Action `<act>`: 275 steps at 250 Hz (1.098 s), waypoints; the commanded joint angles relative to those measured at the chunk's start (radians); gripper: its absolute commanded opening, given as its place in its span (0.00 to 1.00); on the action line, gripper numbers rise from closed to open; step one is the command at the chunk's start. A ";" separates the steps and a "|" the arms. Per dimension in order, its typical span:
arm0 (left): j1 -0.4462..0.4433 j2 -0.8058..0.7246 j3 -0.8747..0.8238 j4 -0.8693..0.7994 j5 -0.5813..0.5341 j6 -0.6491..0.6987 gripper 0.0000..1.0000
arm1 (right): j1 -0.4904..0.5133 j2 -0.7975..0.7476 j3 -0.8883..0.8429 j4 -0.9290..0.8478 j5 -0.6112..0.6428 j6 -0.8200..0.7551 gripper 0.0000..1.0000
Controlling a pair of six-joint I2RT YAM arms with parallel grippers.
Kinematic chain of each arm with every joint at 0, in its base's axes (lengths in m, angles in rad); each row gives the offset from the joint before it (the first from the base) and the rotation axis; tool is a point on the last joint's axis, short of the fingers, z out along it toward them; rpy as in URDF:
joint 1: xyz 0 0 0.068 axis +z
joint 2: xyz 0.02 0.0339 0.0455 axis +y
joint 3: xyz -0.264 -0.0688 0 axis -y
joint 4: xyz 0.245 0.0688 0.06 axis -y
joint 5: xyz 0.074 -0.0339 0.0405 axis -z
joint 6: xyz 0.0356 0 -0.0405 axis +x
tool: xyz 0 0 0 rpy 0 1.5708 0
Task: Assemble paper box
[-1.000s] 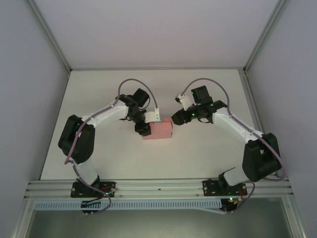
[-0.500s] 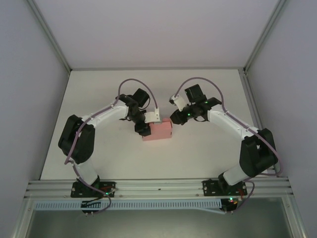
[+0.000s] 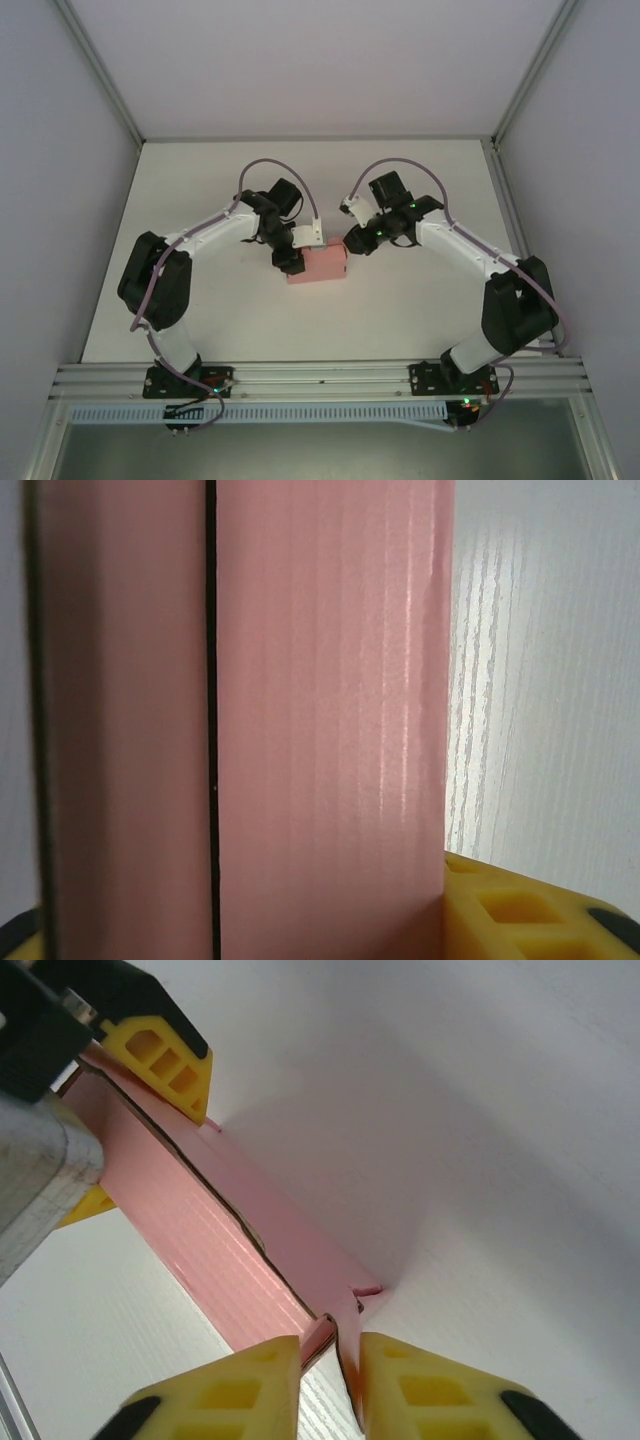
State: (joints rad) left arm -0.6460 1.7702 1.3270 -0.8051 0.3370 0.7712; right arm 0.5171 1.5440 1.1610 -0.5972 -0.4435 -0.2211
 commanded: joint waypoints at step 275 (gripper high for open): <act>-0.007 0.030 0.048 0.101 -0.046 -0.117 0.47 | 0.198 -0.044 -0.233 0.256 0.421 0.330 0.00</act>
State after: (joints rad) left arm -0.6460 1.7832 1.3457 -0.7696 0.2825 0.6670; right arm 0.6765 1.4727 0.9798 -0.2573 -0.0875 0.1841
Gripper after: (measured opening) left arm 0.474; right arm 0.050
